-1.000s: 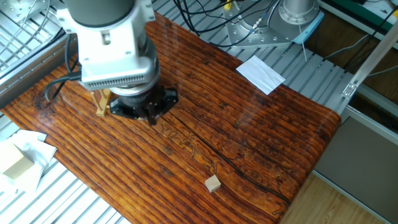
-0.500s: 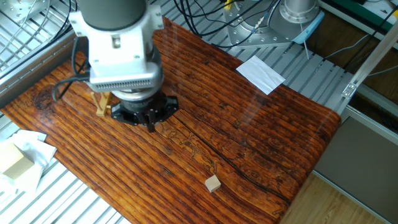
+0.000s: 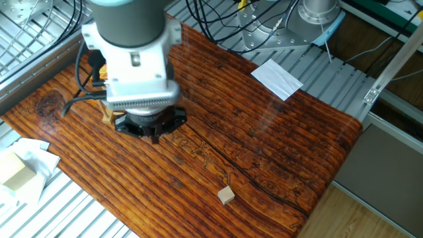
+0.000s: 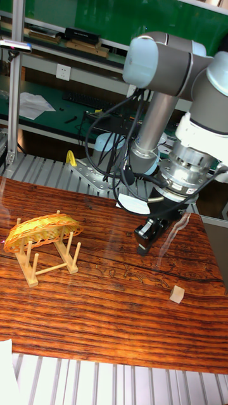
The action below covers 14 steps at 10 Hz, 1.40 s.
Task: Put the dish on the dish rack
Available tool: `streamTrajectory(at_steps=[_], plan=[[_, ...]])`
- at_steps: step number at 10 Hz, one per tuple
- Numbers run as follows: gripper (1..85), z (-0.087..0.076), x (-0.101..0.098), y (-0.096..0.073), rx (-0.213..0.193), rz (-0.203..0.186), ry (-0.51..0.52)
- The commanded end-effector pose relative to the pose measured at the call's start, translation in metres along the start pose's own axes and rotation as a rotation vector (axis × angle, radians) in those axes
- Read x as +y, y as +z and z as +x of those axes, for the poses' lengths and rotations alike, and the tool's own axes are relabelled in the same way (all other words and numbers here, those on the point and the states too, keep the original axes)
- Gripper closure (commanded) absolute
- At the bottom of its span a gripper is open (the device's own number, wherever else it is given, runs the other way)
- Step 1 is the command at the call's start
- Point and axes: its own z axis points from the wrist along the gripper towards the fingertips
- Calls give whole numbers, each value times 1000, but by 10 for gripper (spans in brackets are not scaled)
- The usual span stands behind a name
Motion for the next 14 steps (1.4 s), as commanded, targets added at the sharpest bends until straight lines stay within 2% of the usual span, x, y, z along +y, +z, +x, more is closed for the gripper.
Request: streamTrajectory(at_steps=[1,2,3,4,6,7,8,10,12,14], plan=[[847,-4,8,1,14,-3,6],[847,-1,10,1,29,-11,6],[847,2,5,0,37,-1,1],[847,-1,1,1,32,-8,9],[847,-6,-14,3,30,7,6],[847,-7,-16,3,28,-7,-1],[847,-13,-12,3,4,-27,33],[847,-20,-13,2,-32,-31,93],[847,-27,-15,0,-67,-37,106],[847,-28,-17,-1,-78,-40,108]])
